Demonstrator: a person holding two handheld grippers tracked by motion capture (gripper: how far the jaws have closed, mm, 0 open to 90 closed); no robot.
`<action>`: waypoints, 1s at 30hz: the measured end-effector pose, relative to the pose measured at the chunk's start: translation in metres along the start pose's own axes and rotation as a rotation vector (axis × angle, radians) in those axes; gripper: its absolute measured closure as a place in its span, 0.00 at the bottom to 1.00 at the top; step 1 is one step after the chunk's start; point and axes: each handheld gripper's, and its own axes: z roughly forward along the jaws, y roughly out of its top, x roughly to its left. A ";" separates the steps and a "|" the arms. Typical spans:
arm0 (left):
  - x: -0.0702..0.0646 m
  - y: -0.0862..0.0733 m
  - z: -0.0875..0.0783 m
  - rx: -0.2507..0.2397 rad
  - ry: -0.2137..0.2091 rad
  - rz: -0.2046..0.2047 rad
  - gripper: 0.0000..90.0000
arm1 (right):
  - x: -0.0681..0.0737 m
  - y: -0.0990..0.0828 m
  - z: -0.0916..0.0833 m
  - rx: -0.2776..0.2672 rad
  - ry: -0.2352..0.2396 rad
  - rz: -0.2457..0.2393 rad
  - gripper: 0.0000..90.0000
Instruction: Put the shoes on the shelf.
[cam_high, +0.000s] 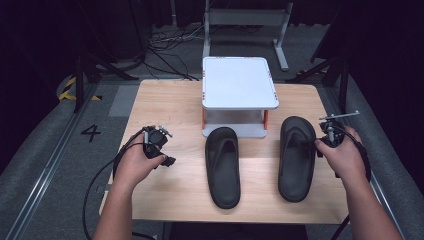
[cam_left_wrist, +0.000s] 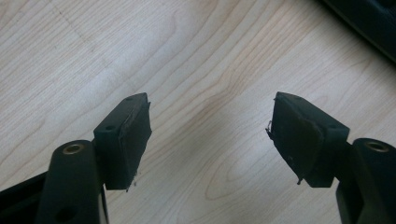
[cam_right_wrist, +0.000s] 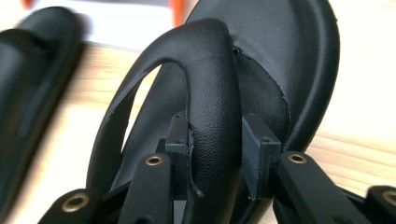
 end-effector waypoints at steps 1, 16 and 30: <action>0.000 -0.001 0.000 -0.001 0.000 -0.002 0.33 | 0.005 0.001 0.001 0.002 0.008 -0.005 0.76; 0.002 -0.012 0.000 0.019 0.008 -0.019 0.33 | 0.076 0.005 0.048 -0.002 0.196 -0.047 0.76; 0.000 -0.008 0.004 0.027 0.003 -0.006 0.33 | 0.082 -0.001 0.084 0.048 0.185 -0.040 0.75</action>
